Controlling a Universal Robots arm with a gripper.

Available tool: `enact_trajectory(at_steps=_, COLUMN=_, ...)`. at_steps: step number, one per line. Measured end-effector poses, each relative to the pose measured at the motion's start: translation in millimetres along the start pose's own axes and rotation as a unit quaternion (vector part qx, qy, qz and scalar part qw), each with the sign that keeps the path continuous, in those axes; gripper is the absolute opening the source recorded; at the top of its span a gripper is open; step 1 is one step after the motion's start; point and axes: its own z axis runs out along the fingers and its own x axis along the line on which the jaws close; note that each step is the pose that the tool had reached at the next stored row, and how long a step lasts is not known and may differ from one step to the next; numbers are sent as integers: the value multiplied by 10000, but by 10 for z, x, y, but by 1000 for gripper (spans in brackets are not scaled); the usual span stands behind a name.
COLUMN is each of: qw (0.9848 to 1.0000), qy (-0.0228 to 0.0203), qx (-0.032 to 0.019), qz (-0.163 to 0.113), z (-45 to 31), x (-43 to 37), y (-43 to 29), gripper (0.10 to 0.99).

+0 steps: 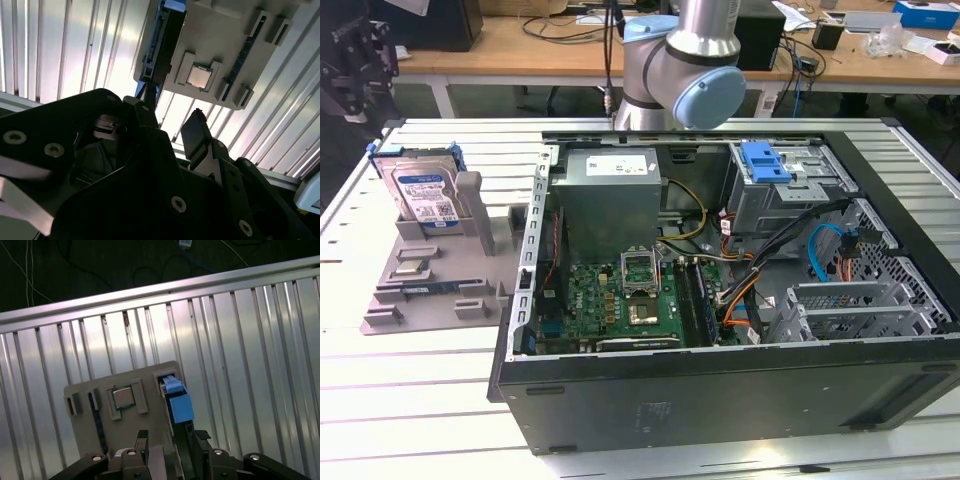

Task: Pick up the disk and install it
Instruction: 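Pick up the disk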

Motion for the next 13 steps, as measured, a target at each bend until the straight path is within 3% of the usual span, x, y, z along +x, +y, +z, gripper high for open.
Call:
enact_trajectory(at_steps=4, qw=10000, qy=0, qx=0, qz=0, z=1, x=-56, y=-29, gripper=482)
enact_trajectory(at_steps=7, qw=10000, qy=1, qx=-6, qz=0, z=19, x=-351, y=-222, gripper=482)
enact_trajectory(at_steps=8, qw=10000, qy=6, qx=-7, qz=-6, z=57, x=-355, y=-212, gripper=482)
enact_trajectory(at_steps=13, qw=9999, qy=12, qx=-6, qz=-125, z=79, x=-325, y=-110, gripper=482)
